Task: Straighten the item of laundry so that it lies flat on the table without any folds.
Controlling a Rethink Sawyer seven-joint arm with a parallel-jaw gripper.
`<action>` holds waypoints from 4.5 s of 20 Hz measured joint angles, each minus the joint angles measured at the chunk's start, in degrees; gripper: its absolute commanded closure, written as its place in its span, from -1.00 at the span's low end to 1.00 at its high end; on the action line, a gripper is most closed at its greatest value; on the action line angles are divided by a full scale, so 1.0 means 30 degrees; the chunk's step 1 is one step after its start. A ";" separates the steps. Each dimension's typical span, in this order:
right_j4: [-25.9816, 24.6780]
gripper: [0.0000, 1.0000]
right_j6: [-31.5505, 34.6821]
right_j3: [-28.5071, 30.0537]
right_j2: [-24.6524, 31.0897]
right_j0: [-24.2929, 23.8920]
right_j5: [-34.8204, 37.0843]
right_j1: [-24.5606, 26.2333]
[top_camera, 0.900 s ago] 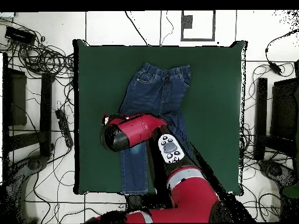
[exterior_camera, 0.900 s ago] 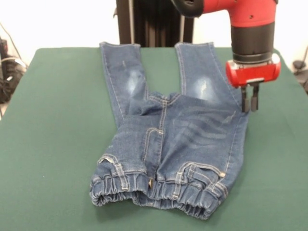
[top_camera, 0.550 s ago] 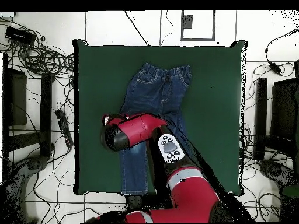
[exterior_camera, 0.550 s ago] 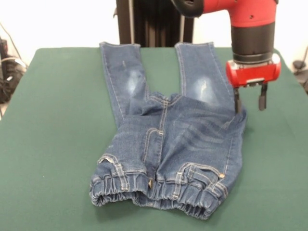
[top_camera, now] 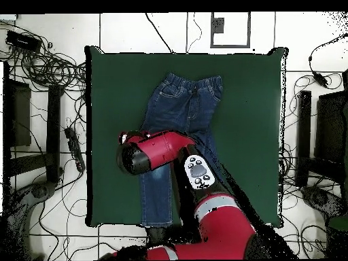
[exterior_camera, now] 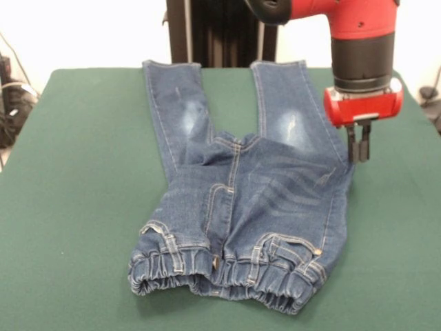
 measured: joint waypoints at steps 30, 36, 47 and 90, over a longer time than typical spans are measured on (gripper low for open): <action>0.0495 1.00 -0.0056 0.1152 0.0544 -0.5010 0.8013 -0.3541; -0.0526 1.00 -0.0366 0.1152 0.0530 -0.6705 1.2142 -0.3555; -0.1598 1.00 -0.1264 0.1177 0.0557 -0.8568 1.6908 -0.3653; -0.6438 1.00 -0.2536 0.9316 0.2869 -1.6372 1.0187 -0.4002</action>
